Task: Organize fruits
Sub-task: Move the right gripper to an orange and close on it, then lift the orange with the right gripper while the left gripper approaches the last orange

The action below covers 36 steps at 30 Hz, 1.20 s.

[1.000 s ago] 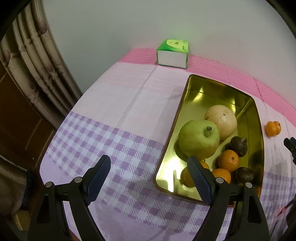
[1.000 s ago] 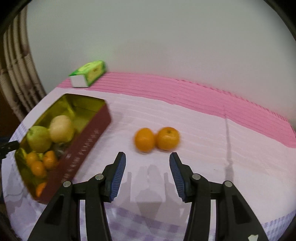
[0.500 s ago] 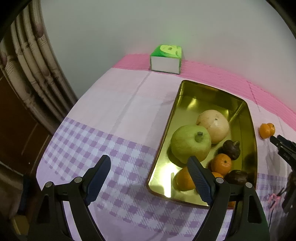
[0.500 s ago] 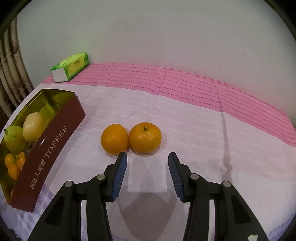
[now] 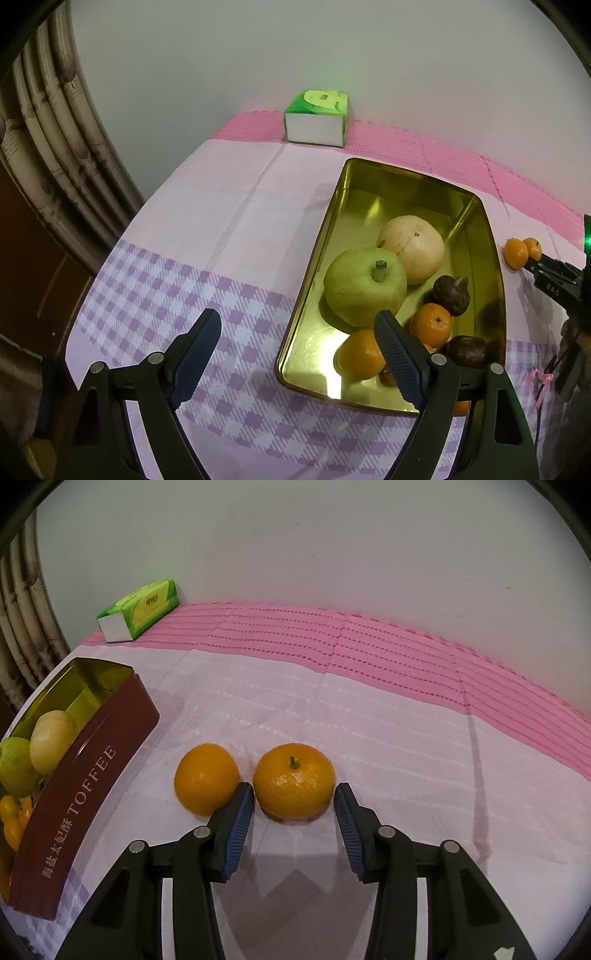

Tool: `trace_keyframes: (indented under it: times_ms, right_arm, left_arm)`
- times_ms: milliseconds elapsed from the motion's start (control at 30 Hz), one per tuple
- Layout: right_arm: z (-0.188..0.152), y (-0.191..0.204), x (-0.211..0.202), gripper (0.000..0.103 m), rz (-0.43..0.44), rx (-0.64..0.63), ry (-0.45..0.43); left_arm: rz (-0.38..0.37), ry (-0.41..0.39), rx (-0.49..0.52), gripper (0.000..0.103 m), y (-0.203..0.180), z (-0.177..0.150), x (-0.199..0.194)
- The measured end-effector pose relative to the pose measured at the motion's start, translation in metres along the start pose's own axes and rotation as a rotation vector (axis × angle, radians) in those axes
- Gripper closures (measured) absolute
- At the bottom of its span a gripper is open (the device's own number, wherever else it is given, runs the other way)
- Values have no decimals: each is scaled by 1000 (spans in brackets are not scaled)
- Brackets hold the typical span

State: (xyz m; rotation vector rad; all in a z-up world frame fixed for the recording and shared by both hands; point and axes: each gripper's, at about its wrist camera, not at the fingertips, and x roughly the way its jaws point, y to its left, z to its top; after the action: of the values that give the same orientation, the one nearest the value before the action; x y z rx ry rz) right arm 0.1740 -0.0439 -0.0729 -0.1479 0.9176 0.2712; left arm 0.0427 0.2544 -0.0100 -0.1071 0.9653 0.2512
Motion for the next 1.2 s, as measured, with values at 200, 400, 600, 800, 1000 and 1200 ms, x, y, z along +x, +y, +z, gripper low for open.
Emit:
trace_keyframes:
  times_ms: [200, 400, 600, 800, 1000, 1200]
  right_arm:
    - [0, -3, -1, 62, 14, 9, -10]
    - [-6, -15, -7, 63, 6, 44, -17]
    - [-22, -40, -19, 63, -36, 77, -9]
    - [-35, -64, -30, 63, -83, 95, -1]
    - [-46, -80, -38, 63, -119, 112, -4]
    - [-49, -85, -39, 63, -119, 124, -3]
  left_arm:
    - [10, 1, 15, 18, -5, 2, -2]
    - [-11, 3, 47, 18, -21, 3, -7]
    - [-51, 1, 96, 18, -50, 6, -12]
    - [-118, -5, 191, 18, -100, 11, -16]
    - [-182, -16, 258, 18, -151, 21, -13]
    - [-229, 11, 247, 18, -182, 35, -2]
